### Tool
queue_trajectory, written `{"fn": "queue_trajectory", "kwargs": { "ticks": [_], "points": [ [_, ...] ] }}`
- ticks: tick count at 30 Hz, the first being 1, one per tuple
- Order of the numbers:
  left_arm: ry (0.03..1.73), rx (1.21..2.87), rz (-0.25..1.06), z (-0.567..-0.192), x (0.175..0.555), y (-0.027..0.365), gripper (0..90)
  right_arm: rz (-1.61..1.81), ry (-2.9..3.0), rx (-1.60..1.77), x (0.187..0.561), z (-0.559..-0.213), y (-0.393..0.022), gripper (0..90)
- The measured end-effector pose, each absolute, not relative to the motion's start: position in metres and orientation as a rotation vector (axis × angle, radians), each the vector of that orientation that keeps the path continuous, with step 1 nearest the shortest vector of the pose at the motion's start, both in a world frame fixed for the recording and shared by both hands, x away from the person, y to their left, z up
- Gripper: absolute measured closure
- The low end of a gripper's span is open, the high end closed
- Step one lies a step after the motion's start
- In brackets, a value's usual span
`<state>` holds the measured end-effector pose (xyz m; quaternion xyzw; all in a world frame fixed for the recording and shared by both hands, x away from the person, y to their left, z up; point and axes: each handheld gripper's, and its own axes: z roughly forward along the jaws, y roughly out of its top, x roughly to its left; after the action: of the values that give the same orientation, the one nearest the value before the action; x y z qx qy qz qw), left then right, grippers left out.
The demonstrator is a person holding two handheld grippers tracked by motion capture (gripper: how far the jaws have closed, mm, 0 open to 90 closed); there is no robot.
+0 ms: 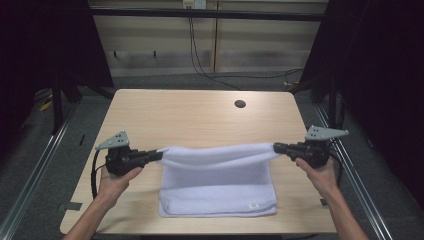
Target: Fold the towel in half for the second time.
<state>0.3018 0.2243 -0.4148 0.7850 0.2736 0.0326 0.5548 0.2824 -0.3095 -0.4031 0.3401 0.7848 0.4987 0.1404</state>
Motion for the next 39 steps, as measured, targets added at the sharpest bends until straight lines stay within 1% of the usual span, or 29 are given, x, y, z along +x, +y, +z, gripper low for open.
{"fn": "queue_trajectory", "kwargs": {
  "ticks": [1,4,6,7,8,9,10,12,14,17,18,19,20,21,22,23,24,25,26,27,28,29,30,31,34,35,36,37,39],
  "points": [
    [0.648,1.894,0.063,-0.42,0.29,0.226,86.9,1.437,2.286,0.974,0.266,-0.409,-0.308,86.2],
    [0.662,1.972,0.049,-0.434,0.274,0.228,86.1,1.415,2.34,0.986,0.243,-0.428,-0.306,85.7],
    [0.66,1.992,0.037,-0.439,0.271,0.228,85.6,1.403,2.383,1.011,0.232,-0.442,-0.305,84.9],
    [0.671,2.04,0.002,-0.453,0.263,0.228,85.6,1.372,2.419,1.018,0.225,-0.451,-0.304,84.1],
    [0.671,2.04,0.002,-0.453,0.263,0.228,85.6,1.372,2.419,1.018,0.225,-0.451,-0.304,84.1],
    [0.668,2.064,-0.021,-0.459,0.26,0.228,85.6,1.33,2.475,1.035,0.216,-0.463,-0.302,80.9],
    [0.661,2.083,-0.029,-0.463,0.257,0.227,85.6,1.33,2.475,1.035,0.216,-0.463,-0.302,80.9],
    [0.635,2.153,-0.081,-0.472,0.252,0.225,84.8,1.267,2.532,1.039,0.207,-0.472,-0.301,78.5],
    [0.593,2.204,-0.11,-0.476,0.247,0.223,81.8,1.196,2.596,1.027,0.201,-0.478,-0.298,76.6],
    [0.612,2.245,-0.129,-0.481,0.242,0.224,78.4,1.204,2.605,1.064,0.19,-0.487,-0.301,72.2],
    [0.612,2.245,-0.129,-0.481,0.242,0.224,77.0,1.204,2.605,1.064,0.19,-0.487,-0.301,72.2],
    [0.619,2.229,-0.132,-0.48,0.243,0.225,74.2,1.219,2.592,1.09,0.189,-0.486,-0.303,66.1],
    [0.623,2.213,-0.131,-0.479,0.245,0.227,74.2,1.219,2.592,1.09,0.189,-0.486,-0.303,66.1],
    [0.646,2.182,-0.117,-0.477,0.246,0.229,66.1,1.251,2.543,1.108,0.189,-0.482,-0.306,60.5],
    [0.666,2.144,-0.101,-0.475,0.248,0.231,61.4,1.297,2.505,1.12,0.189,-0.478,-0.308,58.4],
    [0.717,2.058,-0.053,-0.469,0.253,0.236,56.9,1.338,2.453,1.131,0.189,-0.473,-0.31,55.1],
    [0.717,2.058,-0.053,-0.469,0.253,0.236,54.0,1.338,2.453,1.131,0.189,-0.473,-0.31,55.1],
    [0.768,1.987,0.012,-0.465,0.26,0.241,53.4,1.37,2.338,1.162,0.193,-0.464,-0.315,50.1],
    [0.768,1.987,0.012,-0.465,0.26,0.241,51.2,1.37,2.338,1.162,0.193,-0.464,-0.315,50.1],
    [0.832,1.936,0.058,-0.462,0.271,0.243,49.1,1.405,2.219,1.221,0.198,-0.456,-0.32,43.7],
    [0.832,1.936,0.058,-0.462,0.271,0.243,48.0,1.405,2.219,1.221,0.198,-0.456,-0.32,43.7],
    [0.884,1.879,0.11,-0.463,0.28,0.245,44.9,1.42,2.151,1.23,0.205,-0.449,-0.322,43.6],
    [0.884,1.879,0.11,-0.463,0.28,0.245,42.6,1.42,2.151,1.23,0.205,-0.449,-0.322,43.6],
    [0.881,1.907,0.154,-0.465,0.283,0.246,42.0,1.433,2.085,1.237,0.211,-0.445,-0.321,38.6],
    [0.898,1.914,0.17,-0.469,0.286,0.25,37.6,1.429,2.011,1.235,0.212,-0.449,-0.32,37.7],
    [0.915,1.937,0.186,-0.472,0.287,0.252,35.2,1.396,2.046,1.275,0.216,-0.462,-0.32,34.1],
    [0.915,1.937,0.186,-0.472,0.287,0.252,32.3,1.396,2.046,1.275,0.216,-0.462,-0.32,34.1],
    [0.929,1.948,0.178,-0.474,0.288,0.253,30.6,1.343,2.085,1.32,0.218,-0.475,-0.319,32.2],
    [0.93,1.944,0.166,-0.474,0.288,0.253,26.8,1.294,2.11,1.326,0.218,-0.479,-0.317,27.5]
  ]
}}
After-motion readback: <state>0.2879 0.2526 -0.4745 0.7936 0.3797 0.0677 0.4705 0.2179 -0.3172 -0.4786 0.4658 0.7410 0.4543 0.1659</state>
